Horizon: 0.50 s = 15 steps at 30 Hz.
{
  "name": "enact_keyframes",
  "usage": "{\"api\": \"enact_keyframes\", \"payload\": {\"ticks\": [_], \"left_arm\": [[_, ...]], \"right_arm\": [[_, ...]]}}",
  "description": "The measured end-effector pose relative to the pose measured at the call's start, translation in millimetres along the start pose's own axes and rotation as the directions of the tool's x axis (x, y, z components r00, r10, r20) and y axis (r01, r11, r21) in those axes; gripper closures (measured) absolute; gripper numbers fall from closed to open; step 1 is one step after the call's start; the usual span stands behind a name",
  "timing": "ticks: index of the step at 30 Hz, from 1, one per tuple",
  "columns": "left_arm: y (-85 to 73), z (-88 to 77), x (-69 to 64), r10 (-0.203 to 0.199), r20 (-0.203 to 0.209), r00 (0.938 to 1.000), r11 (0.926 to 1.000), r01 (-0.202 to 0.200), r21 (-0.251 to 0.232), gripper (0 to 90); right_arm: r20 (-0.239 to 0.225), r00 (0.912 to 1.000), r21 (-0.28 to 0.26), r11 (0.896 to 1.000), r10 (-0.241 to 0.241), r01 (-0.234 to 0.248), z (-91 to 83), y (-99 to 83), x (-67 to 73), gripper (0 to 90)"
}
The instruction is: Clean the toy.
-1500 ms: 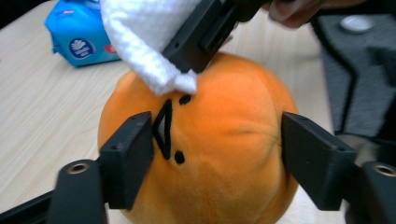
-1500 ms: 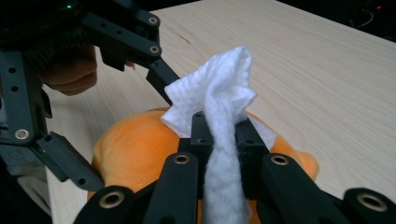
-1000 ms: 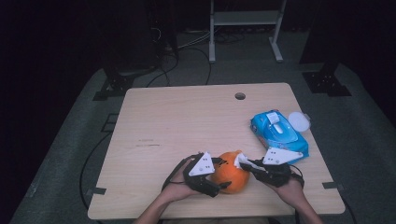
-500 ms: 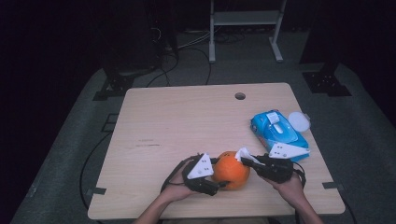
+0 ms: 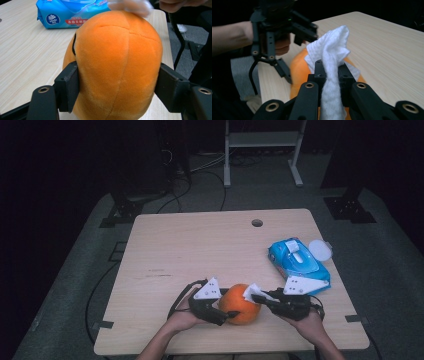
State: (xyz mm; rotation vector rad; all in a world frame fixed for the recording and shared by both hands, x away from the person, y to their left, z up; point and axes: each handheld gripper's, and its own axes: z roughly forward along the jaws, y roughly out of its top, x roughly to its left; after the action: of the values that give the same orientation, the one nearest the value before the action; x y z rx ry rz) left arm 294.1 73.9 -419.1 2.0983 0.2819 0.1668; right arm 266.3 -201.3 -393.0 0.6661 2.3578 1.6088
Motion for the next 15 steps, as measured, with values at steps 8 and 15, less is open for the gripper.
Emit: {"api": "enact_keyframes", "payload": {"ticks": [8, 15], "left_arm": [[-4.3, 8.5, -1.6, -0.014, -0.001, 0.9999, 0.9996, 0.014, -0.025, 21.4], [-3.9, 19.4, -6.1, -0.008, -0.018, 0.9998, 0.9993, 0.007, -0.038, 19.7]], "right_arm": [[0.119, 0.9926, 0.073, 0.997, 0.022, -0.031, 2.3, -16.2, -19.2, 80.7], [0.073, 0.9972, 0.02, 1.0, -0.017, 0.016, 4.1, -2.5, -3.3, 80.7]]}}
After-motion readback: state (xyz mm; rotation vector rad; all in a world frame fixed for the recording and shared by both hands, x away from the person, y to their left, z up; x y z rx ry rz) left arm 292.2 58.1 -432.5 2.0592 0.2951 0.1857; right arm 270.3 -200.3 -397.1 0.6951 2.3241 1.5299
